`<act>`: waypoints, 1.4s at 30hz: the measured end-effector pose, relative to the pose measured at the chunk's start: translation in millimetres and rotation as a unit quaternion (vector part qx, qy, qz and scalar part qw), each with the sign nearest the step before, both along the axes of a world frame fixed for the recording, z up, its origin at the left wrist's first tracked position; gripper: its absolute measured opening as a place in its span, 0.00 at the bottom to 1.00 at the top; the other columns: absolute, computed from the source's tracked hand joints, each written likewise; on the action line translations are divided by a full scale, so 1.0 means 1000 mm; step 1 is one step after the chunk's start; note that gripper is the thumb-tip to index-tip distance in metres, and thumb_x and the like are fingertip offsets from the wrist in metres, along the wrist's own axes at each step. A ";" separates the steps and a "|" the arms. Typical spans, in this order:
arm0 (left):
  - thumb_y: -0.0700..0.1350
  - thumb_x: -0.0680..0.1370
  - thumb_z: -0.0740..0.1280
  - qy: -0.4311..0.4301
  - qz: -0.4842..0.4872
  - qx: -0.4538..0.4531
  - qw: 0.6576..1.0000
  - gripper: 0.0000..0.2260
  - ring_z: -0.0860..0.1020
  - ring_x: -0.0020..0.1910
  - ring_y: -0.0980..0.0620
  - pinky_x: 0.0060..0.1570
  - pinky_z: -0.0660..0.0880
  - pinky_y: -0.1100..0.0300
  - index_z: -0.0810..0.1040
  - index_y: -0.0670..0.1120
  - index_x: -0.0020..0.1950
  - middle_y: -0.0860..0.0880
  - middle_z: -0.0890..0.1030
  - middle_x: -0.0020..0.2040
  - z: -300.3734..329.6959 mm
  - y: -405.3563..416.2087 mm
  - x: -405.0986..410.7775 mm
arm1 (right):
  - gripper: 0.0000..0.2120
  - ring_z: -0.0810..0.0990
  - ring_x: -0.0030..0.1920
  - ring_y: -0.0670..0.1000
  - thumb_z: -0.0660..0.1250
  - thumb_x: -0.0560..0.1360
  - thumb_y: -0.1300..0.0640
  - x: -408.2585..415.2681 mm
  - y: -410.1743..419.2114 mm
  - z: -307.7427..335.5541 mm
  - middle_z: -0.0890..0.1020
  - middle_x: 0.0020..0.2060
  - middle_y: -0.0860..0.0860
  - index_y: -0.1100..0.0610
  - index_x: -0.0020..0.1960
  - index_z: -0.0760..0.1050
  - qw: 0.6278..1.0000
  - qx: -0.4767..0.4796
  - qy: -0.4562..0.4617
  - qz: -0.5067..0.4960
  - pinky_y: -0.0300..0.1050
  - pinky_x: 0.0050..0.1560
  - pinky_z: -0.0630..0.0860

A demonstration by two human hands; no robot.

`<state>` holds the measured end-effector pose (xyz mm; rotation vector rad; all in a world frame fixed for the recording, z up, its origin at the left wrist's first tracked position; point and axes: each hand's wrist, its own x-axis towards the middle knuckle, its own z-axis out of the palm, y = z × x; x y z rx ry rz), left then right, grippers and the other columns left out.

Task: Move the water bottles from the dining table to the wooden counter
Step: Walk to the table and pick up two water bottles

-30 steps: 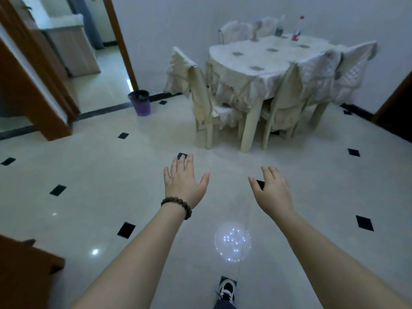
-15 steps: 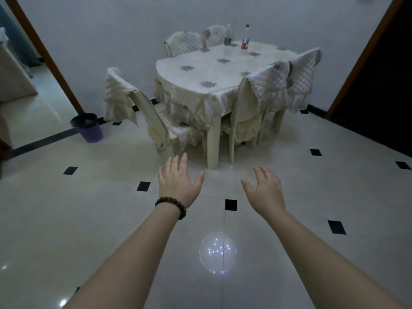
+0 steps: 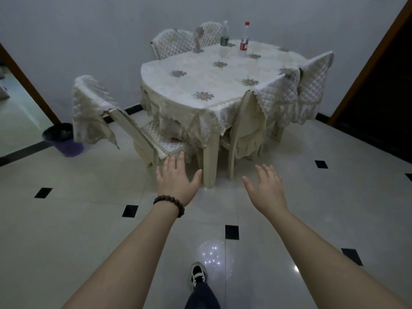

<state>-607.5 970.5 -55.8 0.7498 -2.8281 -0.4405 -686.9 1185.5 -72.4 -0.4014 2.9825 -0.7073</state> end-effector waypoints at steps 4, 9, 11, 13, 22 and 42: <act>0.63 0.78 0.55 0.007 0.004 0.005 1.000 0.33 0.54 0.76 0.48 0.74 0.49 0.45 0.54 0.48 0.77 0.47 0.59 0.77 0.010 -0.056 -0.086 | 0.31 0.50 0.77 0.53 0.56 0.78 0.40 -0.088 -0.056 0.014 0.60 0.76 0.53 0.56 0.75 0.59 1.000 -0.005 0.003 -0.013 0.55 0.76 0.47; 0.63 0.78 0.55 0.003 -0.007 -0.003 1.000 0.33 0.53 0.76 0.48 0.74 0.50 0.46 0.53 0.48 0.78 0.47 0.58 0.77 0.021 -0.108 -0.177 | 0.29 0.52 0.77 0.54 0.58 0.78 0.43 -0.175 -0.107 0.028 0.61 0.75 0.54 0.57 0.74 0.61 0.999 -0.019 0.008 -0.025 0.55 0.75 0.47; 0.63 0.78 0.55 -0.001 -0.007 0.000 1.000 0.33 0.52 0.76 0.48 0.74 0.49 0.46 0.53 0.48 0.78 0.47 0.57 0.77 0.022 -0.122 -0.208 | 0.29 0.52 0.77 0.54 0.58 0.78 0.43 -0.206 -0.121 0.028 0.61 0.75 0.54 0.57 0.74 0.62 0.999 -0.017 0.009 -0.033 0.55 0.75 0.47; 0.63 0.77 0.55 0.000 -0.010 0.001 1.000 0.33 0.52 0.77 0.49 0.74 0.48 0.46 0.53 0.48 0.78 0.47 0.57 0.77 0.020 -0.134 -0.237 | 0.29 0.52 0.77 0.54 0.59 0.78 0.43 -0.237 -0.132 0.028 0.61 0.75 0.55 0.57 0.74 0.62 0.999 -0.017 0.009 -0.037 0.55 0.76 0.47; 0.63 0.77 0.55 -0.003 -0.023 -0.004 1.000 0.33 0.51 0.77 0.47 0.74 0.48 0.44 0.53 0.47 0.77 0.45 0.57 0.77 0.004 -0.186 -0.383 | 0.29 0.53 0.77 0.54 0.57 0.78 0.42 -0.389 -0.184 0.027 0.62 0.75 0.55 0.57 0.74 0.61 0.999 -0.022 0.031 -0.028 0.56 0.76 0.51; 0.62 0.78 0.56 0.007 -0.039 0.015 0.999 0.34 0.49 0.77 0.47 0.74 0.46 0.45 0.50 0.47 0.78 0.45 0.54 0.78 0.032 -0.270 -0.756 | 0.29 0.52 0.77 0.54 0.56 0.79 0.42 -0.753 -0.271 0.024 0.62 0.75 0.55 0.57 0.74 0.61 0.999 -0.026 -0.006 -0.031 0.55 0.76 0.48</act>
